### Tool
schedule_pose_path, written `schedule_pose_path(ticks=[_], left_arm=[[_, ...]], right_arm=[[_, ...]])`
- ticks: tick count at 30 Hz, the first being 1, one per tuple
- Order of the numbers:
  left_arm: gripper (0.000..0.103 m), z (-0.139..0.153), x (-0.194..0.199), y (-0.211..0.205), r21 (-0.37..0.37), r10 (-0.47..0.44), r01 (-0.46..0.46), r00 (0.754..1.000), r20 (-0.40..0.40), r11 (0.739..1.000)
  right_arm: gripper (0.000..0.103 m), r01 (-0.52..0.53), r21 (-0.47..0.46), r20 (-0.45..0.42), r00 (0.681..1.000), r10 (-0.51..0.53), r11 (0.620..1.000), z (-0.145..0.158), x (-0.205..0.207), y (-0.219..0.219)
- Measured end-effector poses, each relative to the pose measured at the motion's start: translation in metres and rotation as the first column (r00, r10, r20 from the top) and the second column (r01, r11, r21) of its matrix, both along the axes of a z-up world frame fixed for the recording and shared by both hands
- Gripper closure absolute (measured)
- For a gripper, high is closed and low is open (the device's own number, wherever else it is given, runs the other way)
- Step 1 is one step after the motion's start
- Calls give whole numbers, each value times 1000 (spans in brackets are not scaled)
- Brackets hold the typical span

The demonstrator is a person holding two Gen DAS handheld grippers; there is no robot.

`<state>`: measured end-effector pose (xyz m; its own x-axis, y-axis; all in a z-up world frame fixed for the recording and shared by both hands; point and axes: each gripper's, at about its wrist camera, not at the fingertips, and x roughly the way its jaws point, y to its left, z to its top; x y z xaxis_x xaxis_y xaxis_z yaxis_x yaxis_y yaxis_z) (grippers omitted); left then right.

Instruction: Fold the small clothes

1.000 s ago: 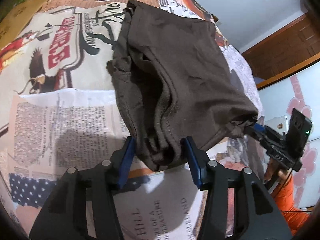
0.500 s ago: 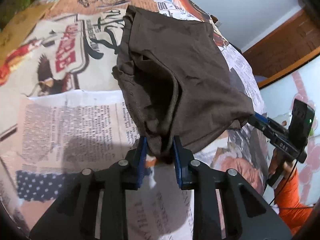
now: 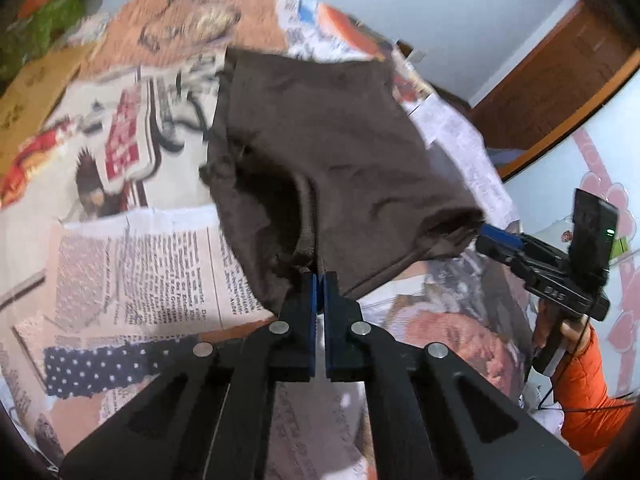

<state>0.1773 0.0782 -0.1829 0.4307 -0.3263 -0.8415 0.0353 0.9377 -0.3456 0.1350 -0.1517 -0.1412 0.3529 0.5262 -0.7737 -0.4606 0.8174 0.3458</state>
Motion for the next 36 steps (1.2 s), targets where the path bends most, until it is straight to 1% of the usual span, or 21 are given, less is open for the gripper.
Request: schedule_pose_path(ticks=[4,7,10,13,15,16,17,18,19,20,22,23,25,29,32,34,35,36], left_arm=[[102,22,-14,0,3,0,0,999,54,1000],[102,29,-25,5,1,12,-12,998,60,1000],[102,19,-31,10,12,24,-25,1000,20,1000],[102,0,-33,16,39,48,-47,998,-43,998],[99,-10,-34,21,41,65,-62,995,-73,997],[95,-14,-34,24,32,73,-70,994,-87,997],[86,-15,-34,27,27,80,-78,992,-93,997],[81,-15,-34,29,23,86,-84,992,-91,996],[69,-14,-34,31,22,90,-88,993,-82,996],[60,-12,-33,32,21,90,-89,993,-73,996],[53,-10,-28,32,16,83,-82,995,-60,996],[50,-10,-25,31,10,77,-77,995,-62,997],[48,-17,-17,30,-11,69,-70,994,-83,997],[48,-41,-2,29,-85,57,-71,986,-155,994],[48,-44,3,27,-109,51,-66,989,-139,992],[48,-48,6,29,-193,47,-75,988,-145,978],[48,-49,7,30,-211,46,-77,988,-148,974],[48,-50,8,29,-212,45,-76,988,-145,974]], right_arm=[[66,14,2,14,1000,-14,1000,5,-2,-5],[66,19,8,18,1000,-19,1000,7,-4,-6],[66,13,11,22,1000,-13,1000,9,-7,-5],[66,-2,3,18,1000,2,1000,8,-10,-3],[66,-10,3,15,1000,10,1000,8,-12,-2],[66,-12,3,14,1000,12,1000,8,-13,-1],[66,-12,-1,15,1000,12,1000,8,-14,-1],[66,-11,-7,18,1000,11,1000,8,-14,-1],[63,-9,-12,22,1000,9,1000,9,-14,-1],[58,-6,-18,27,1000,6,1000,9,-14,-2],[53,-3,-26,30,1000,3,1000,10,-13,-3],[49,-2,-31,28,1000,2,1000,9,-13,-4],[47,1,-38,16,1000,0,999,4,-11,-5],[47,6,-22,-24,1000,-7,1000,-7,-8,-4],[47,12,-29,-22,1000,-13,1000,-13,-4,-2],[47,10,-33,-14,1000,-10,999,-15,-2,0],[47,5,-33,-15,1000,-5,999,-16,0,1],[47,1,-34,-16,1000,-2,999,-17,1,2]])
